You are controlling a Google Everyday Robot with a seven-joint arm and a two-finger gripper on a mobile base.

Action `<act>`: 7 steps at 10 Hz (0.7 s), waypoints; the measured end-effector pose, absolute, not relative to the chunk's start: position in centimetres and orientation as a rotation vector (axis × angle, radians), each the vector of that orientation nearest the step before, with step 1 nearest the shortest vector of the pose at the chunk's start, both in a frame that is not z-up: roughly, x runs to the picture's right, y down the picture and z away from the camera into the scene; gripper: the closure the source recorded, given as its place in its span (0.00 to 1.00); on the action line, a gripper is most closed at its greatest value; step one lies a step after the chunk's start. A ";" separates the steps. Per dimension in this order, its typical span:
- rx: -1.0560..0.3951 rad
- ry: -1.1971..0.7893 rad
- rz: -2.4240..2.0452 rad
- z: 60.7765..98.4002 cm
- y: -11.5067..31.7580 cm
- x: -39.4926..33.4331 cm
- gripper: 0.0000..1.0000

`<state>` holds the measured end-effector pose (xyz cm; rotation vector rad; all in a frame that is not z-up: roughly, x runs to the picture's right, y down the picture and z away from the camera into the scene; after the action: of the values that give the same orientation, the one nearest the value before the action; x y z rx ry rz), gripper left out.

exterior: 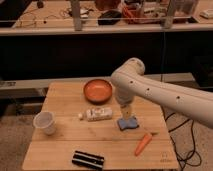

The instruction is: Place the bottle in the ceramic bowl

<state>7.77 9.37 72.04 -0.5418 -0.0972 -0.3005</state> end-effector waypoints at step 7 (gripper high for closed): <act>-0.553 -0.165 -0.397 74.8 10.9 5.1 0.20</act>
<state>5.13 10.91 74.82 -0.5528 -0.1654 -0.3967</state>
